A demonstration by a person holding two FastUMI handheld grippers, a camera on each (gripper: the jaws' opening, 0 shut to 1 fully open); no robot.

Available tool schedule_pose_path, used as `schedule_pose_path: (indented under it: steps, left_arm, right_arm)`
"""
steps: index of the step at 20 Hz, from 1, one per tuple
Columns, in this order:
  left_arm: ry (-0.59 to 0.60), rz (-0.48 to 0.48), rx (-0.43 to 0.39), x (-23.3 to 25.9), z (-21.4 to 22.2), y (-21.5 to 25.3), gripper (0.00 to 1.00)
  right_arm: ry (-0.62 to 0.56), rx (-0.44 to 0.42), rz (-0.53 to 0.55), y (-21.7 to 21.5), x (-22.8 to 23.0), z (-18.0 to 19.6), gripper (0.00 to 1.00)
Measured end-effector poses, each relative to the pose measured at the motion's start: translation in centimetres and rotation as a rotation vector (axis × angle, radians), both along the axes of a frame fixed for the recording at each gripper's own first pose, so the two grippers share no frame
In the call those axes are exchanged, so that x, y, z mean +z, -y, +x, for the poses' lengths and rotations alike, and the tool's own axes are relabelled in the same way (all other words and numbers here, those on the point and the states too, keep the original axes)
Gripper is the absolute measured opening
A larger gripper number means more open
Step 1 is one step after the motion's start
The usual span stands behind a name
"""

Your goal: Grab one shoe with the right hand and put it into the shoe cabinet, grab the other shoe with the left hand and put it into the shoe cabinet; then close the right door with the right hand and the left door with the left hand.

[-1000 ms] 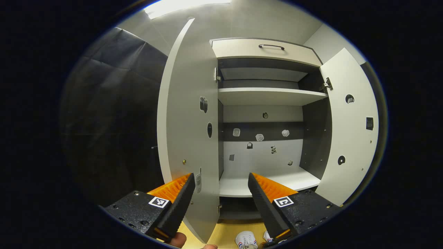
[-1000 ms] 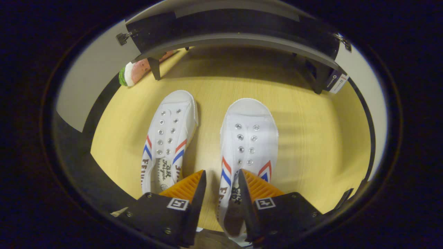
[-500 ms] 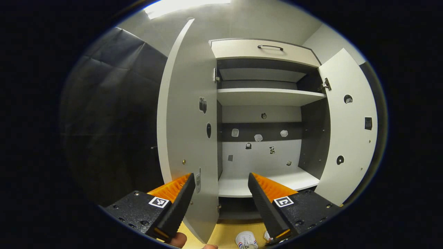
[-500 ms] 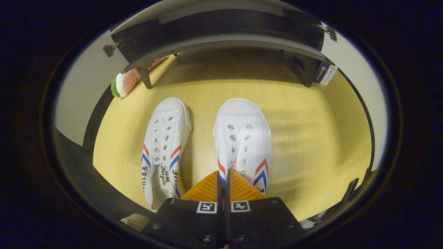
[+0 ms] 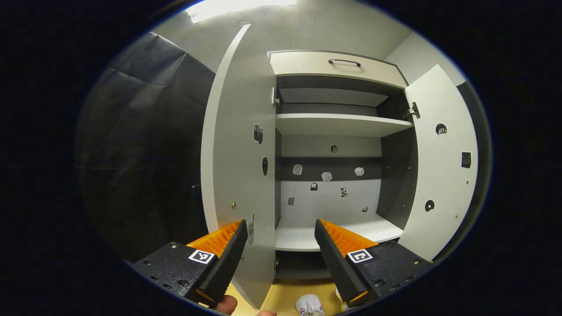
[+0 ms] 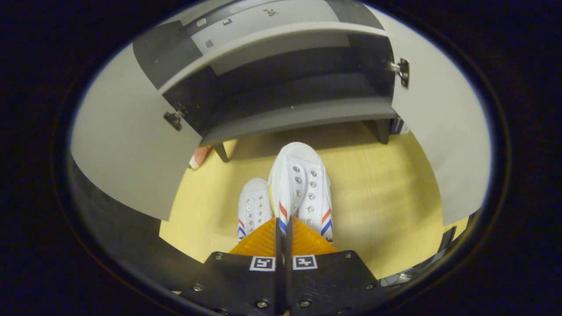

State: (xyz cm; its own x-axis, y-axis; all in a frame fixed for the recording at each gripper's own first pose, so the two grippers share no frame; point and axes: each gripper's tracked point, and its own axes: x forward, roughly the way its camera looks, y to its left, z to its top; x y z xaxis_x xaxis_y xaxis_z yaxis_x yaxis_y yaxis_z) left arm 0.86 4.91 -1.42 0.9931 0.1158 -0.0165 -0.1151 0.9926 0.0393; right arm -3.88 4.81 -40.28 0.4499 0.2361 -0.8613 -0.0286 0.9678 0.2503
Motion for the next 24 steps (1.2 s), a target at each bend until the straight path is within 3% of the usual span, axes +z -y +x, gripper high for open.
schedule_pose_path:
  steps: [5, 9, 13, 18, 21, 24]
  left_arm:
    - [0.002, -0.006, 0.004, 0.0, 0.0, 0.0, 0.94]
    - [0.005, -0.006, 0.006, 0.1, 0.0, 0.0, 0.94]
    - [0.009, -0.009, 0.006, 0.2, 0.0, -0.1, 0.94]
    - [0.010, 0.004, 0.022, 0.0, 0.2, -0.1, 0.94]
    - [0.008, 0.012, 0.034, 0.0, 0.3, -0.2, 0.94]
    - [0.008, 0.013, 0.045, 0.0, 0.3, -0.2, 0.94]
  right_arm:
    - [0.194, -0.029, 0.139, -2.2, 10.4, 4.9, 0.00]
    - [0.363, -0.020, 0.156, -0.8, 18.0, 9.3, 0.00]
    - [0.507, -0.018, 0.099, 1.4, 21.7, 11.1, 0.00]
    - [0.585, -0.058, 0.026, 5.7, 26.0, 14.7, 0.00]
    - [0.591, -0.073, -0.043, 8.1, 27.3, 17.4, 0.00]
    - [0.572, -0.087, -0.087, 8.9, 24.9, 20.6, 0.00]
